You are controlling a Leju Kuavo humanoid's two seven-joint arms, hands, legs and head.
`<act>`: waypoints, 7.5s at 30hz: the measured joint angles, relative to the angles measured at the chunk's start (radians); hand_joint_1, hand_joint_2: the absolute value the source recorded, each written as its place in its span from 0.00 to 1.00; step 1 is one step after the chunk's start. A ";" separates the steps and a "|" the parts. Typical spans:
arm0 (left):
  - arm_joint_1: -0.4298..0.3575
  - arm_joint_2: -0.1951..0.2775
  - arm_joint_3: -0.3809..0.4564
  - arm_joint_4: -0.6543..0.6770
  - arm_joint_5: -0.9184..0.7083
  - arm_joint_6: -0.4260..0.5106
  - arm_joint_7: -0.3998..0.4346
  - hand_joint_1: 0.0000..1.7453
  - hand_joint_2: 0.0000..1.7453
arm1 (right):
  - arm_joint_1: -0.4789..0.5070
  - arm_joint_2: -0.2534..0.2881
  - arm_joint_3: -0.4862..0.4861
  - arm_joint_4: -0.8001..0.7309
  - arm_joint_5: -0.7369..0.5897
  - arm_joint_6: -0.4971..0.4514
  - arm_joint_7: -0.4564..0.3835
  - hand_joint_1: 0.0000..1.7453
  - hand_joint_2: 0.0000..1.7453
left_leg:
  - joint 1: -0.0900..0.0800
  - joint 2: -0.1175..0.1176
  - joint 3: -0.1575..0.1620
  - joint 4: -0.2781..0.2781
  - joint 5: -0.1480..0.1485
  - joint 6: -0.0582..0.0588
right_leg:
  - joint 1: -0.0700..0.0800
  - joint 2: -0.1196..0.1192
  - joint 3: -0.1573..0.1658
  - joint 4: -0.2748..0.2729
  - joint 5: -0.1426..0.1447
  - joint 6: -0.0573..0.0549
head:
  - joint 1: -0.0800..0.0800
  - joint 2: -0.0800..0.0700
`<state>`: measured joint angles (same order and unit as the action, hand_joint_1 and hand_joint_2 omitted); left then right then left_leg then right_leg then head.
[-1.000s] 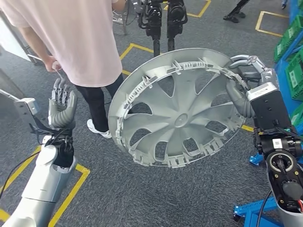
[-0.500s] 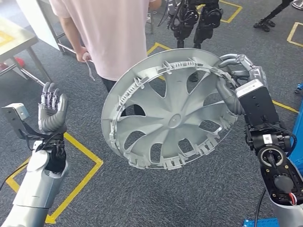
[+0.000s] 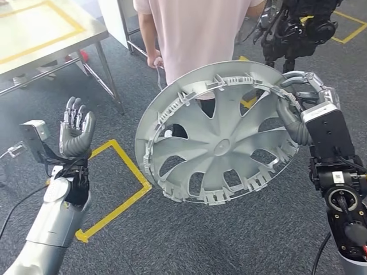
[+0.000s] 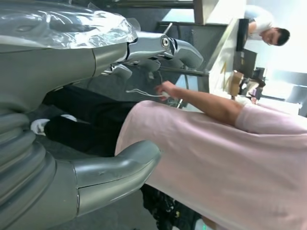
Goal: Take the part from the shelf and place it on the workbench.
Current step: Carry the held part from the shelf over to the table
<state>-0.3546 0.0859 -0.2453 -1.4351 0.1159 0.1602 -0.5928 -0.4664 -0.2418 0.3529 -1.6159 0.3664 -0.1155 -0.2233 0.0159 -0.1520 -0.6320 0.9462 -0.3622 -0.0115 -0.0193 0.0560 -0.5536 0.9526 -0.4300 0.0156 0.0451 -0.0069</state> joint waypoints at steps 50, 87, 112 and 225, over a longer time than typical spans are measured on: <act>-0.006 0.021 0.000 -0.034 -0.008 -0.014 0.028 0.00 1.00 | -0.006 0.004 -0.006 0.016 0.004 0.004 -0.006 1.00 1.00 | -0.001 0.151 0.004 0.003 -0.002 0.029 | -0.001 -0.104 -0.010 0.104 -0.103 0.031 | -0.040 0.000; 0.001 0.015 0.000 -0.035 0.025 -0.010 0.060 0.00 1.00 | 0.011 0.004 -0.014 0.014 -0.025 -0.013 0.000 1.00 1.00 | -0.013 0.074 0.002 0.002 -0.003 0.019 | 0.011 -0.029 -0.006 0.007 -0.012 -0.006 | -0.035 0.000; -0.028 0.011 0.000 -0.011 0.020 -0.035 0.038 0.00 1.00 | 0.004 0.004 -0.010 0.033 -0.025 -0.025 -0.018 1.00 1.00 | 0.015 0.080 0.050 0.013 -0.062 -0.017 | -0.021 -0.031 -0.040 0.034 0.002 0.025 | -0.016 0.000; -0.056 -0.006 0.000 0.015 0.016 -0.054 0.041 0.00 1.00 | -0.168 -0.002 -0.072 0.178 -0.025 -0.025 -0.051 1.00 1.00 | -0.003 0.146 0.013 0.009 -0.008 0.045 | 0.006 -0.054 -0.080 0.197 -0.076 0.025 | -0.027 0.000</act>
<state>-0.4110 0.0801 -0.2453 -1.4201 0.1320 0.1064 -0.5516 -0.6348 -0.2437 0.2806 -1.4375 0.3418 -0.1401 -0.2743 0.0129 -0.0060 -0.6194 0.9551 -0.3704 0.0333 -0.0136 0.0016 -0.6334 1.1500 -0.5056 0.0410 0.0177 -0.0070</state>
